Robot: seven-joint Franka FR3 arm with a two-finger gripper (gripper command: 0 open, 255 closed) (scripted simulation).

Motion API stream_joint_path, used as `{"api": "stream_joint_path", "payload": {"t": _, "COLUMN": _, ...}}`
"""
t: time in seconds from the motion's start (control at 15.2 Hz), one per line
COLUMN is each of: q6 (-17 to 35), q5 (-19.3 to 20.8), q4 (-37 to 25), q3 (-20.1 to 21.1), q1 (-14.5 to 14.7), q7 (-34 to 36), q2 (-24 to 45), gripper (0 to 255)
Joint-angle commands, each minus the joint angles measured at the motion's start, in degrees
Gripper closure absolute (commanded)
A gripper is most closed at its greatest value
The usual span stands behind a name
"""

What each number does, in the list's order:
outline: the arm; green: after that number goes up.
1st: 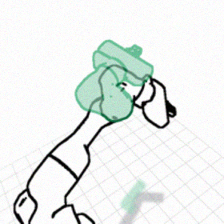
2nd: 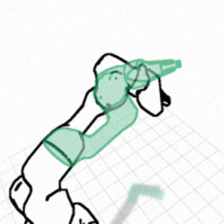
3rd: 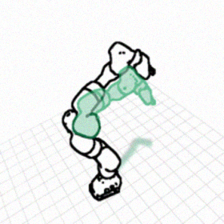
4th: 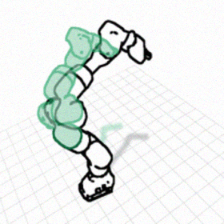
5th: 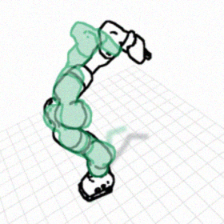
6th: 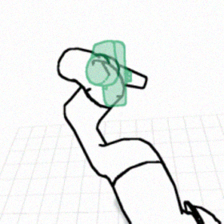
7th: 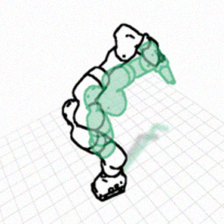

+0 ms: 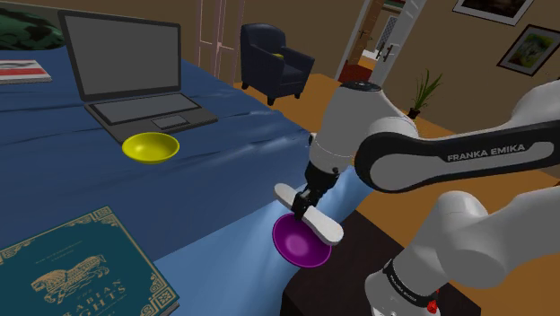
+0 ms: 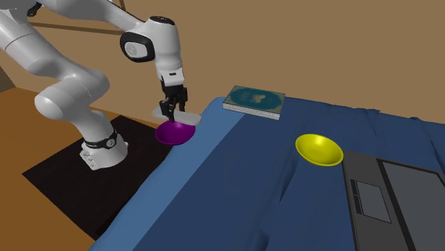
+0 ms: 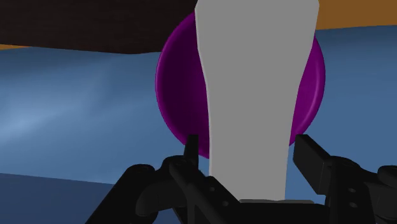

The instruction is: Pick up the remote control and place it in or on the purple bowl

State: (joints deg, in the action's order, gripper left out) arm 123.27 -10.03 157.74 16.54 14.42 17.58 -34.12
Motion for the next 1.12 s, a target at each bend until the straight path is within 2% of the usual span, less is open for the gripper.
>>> {"api": "stream_joint_path", "payload": {"t": 0.0, "q6": -1.8, "q5": -1.6, "q4": 3.2, "q3": 0.6, "q1": 2.0, "q7": 1.0, "q2": -5.0, "gripper": 255}}
{"api": "stream_joint_path", "payload": {"t": 0.07, "q6": -2.1, "q5": -1.9, "q4": 3.6, "q3": 0.6, "q1": 2.3, "q7": 1.2, "q2": -5.7, "gripper": 255}}
{"api": "stream_joint_path", "payload": {"t": 0.99, "q6": 13.6, "q5": -3.3, "q4": 9.6, "q3": 3.3, "q1": 2.2, "q7": 1.5, "q2": 4.0, "gripper": 255}}
{"api": "stream_joint_path", "payload": {"t": 1.06, "q6": 13.5, "q5": -3.3, "q4": 9.6, "q3": 3.3, "q1": 2.2, "q7": 1.5, "q2": 4.0, "gripper": 255}}
